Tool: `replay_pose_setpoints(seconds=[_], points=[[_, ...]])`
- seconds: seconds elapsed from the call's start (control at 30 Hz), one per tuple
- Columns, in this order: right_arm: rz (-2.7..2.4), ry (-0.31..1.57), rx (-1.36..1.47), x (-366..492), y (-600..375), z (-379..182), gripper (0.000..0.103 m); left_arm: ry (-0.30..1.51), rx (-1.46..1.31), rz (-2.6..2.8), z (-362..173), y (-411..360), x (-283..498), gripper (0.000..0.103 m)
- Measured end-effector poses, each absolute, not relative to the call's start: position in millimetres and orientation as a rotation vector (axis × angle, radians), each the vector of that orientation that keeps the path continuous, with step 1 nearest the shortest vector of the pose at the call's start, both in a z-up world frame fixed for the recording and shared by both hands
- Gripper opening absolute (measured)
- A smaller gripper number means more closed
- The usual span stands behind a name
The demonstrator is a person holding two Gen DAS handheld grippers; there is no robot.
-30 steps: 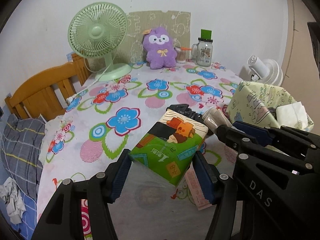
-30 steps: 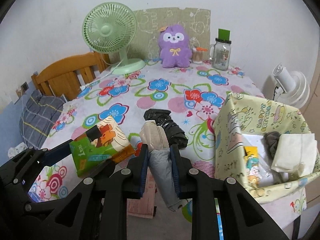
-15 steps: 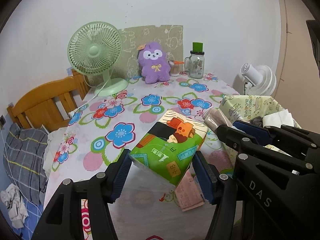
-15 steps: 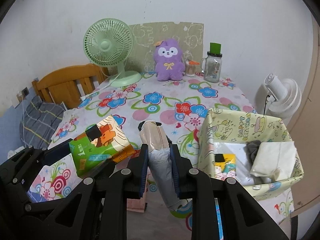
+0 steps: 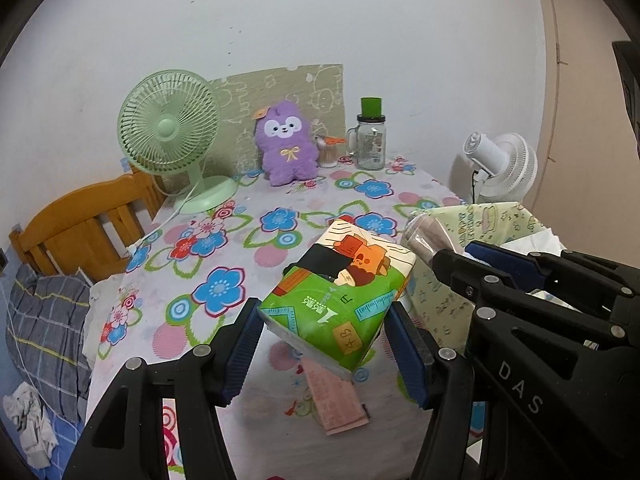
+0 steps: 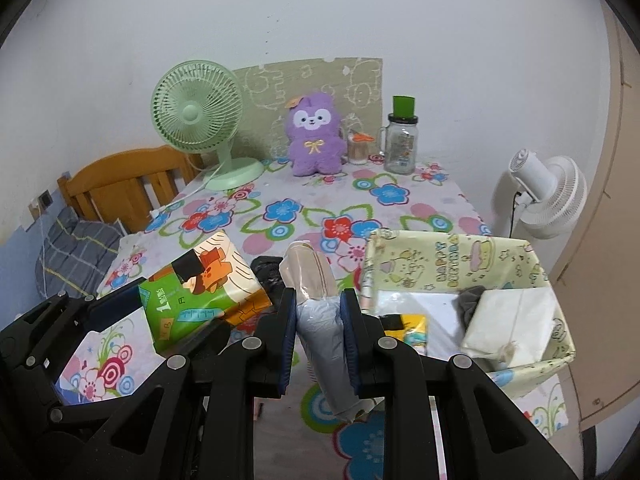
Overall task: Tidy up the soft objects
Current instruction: 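Carry the rolled item with the right tool while the left tool carries the tissue pack to the box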
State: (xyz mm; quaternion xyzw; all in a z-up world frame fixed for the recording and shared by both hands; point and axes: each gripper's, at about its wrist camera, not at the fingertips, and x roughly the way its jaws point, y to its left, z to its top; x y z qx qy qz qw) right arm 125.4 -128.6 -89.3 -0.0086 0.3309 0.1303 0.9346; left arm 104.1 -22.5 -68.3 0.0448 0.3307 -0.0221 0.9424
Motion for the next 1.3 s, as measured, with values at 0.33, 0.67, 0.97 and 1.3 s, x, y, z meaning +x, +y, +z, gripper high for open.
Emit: replay_pose_setpoints(seconds=[0.33, 0.67, 0.97, 1.3], points=[[0.231, 0.674, -0.005, 127, -160, -87, 0.024, 0.668, 0.11, -0.084, -64, -53, 111, 0.064], [0.19, 0.667, 0.013, 132, -191, -84, 0.024, 0.659, 0.134, -0.123, -61, -83, 118, 0.064], [0.163, 0.668, 0.047, 135, -214, -86, 0.024, 0.657, 0.165, -0.165, -61, -110, 125, 0.064], [0.12, 0.685, 0.06, 143, -237, -93, 0.024, 0.673, 0.176, -0.214, -69, -133, 137, 0.064]])
